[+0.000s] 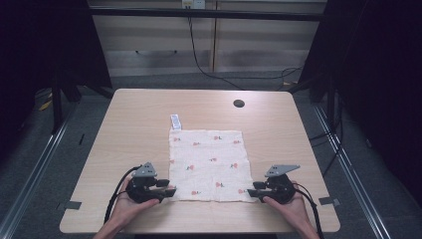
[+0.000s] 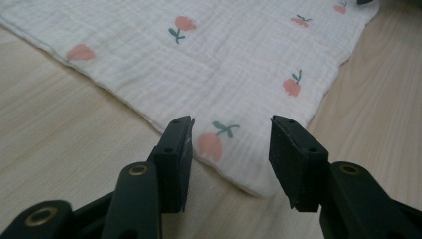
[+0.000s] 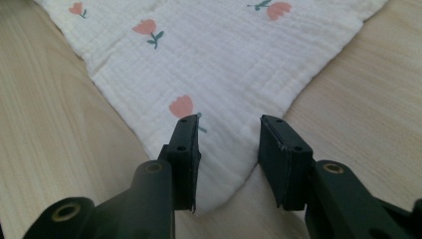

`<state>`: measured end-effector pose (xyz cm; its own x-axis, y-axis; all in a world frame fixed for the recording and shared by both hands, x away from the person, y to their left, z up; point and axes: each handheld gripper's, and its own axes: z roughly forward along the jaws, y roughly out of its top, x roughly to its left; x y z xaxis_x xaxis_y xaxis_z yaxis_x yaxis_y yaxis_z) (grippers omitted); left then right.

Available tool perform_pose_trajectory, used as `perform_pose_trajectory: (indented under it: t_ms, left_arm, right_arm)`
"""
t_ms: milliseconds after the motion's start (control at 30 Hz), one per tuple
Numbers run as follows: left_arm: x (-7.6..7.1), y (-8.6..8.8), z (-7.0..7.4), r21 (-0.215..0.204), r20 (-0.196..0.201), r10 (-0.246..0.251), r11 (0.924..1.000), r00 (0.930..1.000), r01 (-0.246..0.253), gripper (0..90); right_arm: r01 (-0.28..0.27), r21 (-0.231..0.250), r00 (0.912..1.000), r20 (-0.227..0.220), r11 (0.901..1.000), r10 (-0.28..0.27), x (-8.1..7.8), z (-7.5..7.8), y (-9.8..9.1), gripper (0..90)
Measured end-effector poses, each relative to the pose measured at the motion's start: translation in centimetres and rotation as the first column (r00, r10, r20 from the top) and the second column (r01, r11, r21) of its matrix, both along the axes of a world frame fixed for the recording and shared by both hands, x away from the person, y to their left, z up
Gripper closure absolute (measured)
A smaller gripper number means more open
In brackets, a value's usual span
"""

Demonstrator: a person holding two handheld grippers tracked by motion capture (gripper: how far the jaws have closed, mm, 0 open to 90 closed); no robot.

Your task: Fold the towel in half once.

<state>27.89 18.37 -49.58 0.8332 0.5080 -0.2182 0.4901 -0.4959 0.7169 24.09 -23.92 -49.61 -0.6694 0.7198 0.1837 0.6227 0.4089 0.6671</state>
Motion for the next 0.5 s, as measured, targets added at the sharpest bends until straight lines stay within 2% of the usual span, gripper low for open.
perform_pose_trajectory:
  t_ms: [133, 167, 233, 267, 333, 367, 433, 500]
  left_arm:
    - [-0.2, -0.5, -0.3, 0.032, 0.015, -0.010, 0.9994, 0.9998, 0.010, 51.5]
    - [-0.3, -0.6, -0.4, 0.033, 0.021, -0.008, 0.9994, 0.9998, 0.007, 52.8]
    - [-0.5, -0.7, -0.2, 0.044, 0.051, -0.002, 0.9990, 0.9987, 0.000, 61.4]
    - [-0.6, -0.9, -0.2, 0.040, 0.036, -0.005, 0.9992, 0.9993, 0.004, 61.8]
    - [-0.6, -1.2, -0.2, 0.061, 0.052, -0.010, 0.9981, 0.9986, 0.007, 64.4]
    - [-0.6, -1.2, -0.2, 0.065, 0.057, -0.011, 0.9979, 0.9983, 0.008, 65.6]
    - [-0.5, -1.1, -0.3, 0.073, 0.071, -0.008, 0.9973, 0.9975, 0.002, 74.6]
    - [-0.3, -0.8, -0.3, 0.073, 0.064, 0.008, 0.9972, 0.9979, -0.012, 86.2]
  right_arm:
    - [-0.005, -0.024, 0.9998, 0.018, 0.9997, 0.006, -0.2, 0.0, 0.2, 65.7]
    - [-0.003, -0.035, 0.9997, 0.025, 0.9994, 0.004, -0.3, 0.0, 0.2, 68.1]
    - [-0.010, -0.049, 0.9992, 0.039, 0.9987, 0.012, -0.3, 0.0, 0.4, 74.4]
    - [-0.018, -0.059, 0.9990, 0.040, 0.9981, 0.021, -0.4, 0.0, 0.4, 77.4]
    - [-0.013, -0.067, 0.9989, 0.045, 0.9977, 0.016, -0.5, 0.0, 0.6, 85.9]
    - [-0.017, -0.058, 0.9990, 0.039, 0.9982, 0.019, -0.5, 0.0, 0.6, 87.2]
    - [-0.018, -0.049, 0.9992, 0.036, 0.9987, 0.020, -0.6, 0.0, 0.7, 88.1]
    - [-0.015, -0.028, 0.9998, 0.010, 0.9995, 0.015, -0.7, 0.0, 0.8, 88.6]
